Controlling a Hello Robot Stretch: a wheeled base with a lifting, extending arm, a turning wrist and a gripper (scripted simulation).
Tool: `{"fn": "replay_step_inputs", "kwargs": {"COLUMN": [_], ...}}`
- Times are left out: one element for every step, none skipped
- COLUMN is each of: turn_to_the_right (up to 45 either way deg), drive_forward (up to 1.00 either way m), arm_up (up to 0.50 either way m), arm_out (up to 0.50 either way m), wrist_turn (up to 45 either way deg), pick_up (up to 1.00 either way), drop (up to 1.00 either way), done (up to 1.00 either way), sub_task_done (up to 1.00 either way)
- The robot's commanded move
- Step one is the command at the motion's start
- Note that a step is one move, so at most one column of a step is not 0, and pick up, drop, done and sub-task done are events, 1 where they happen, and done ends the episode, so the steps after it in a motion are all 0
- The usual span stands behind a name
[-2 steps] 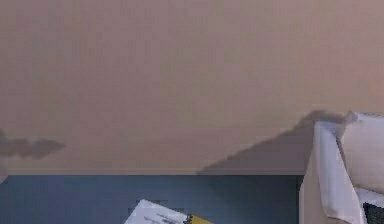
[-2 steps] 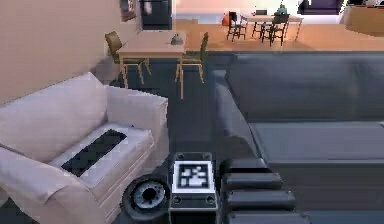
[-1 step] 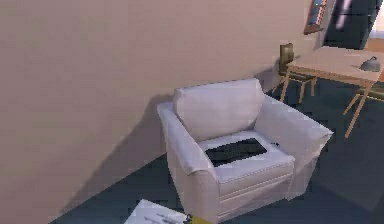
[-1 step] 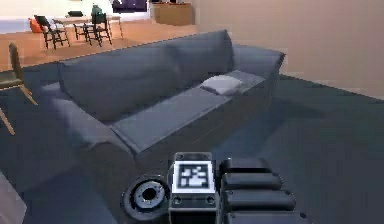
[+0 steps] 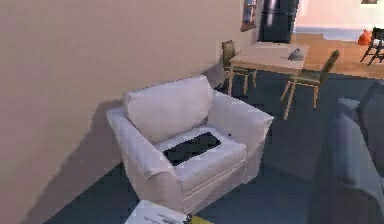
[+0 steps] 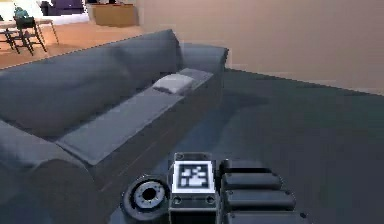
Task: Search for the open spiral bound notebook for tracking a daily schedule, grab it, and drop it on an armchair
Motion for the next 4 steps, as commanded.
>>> {"fn": "replay_step_inputs", "kwargs": {"turn_to_the_right": [0.0, 45.0, 45.0, 36.0], "drive_forward": [0.40, 0.00, 0.00, 0.00], "arm_up": [0.00, 0.00, 0.00, 0.00], "arm_out": [0.00, 0.00, 0.00, 0.00], "wrist_turn": [0.0, 0.0, 0.0, 0.0], "pick_up": [0.00, 0.00, 0.00, 0.00], "drop": [0.00, 0.00, 0.00, 0.00], "done": [0.00, 0.00, 0.00, 0.00], "sub_task_done": [0.00, 0.00, 0.00, 0.00]}}
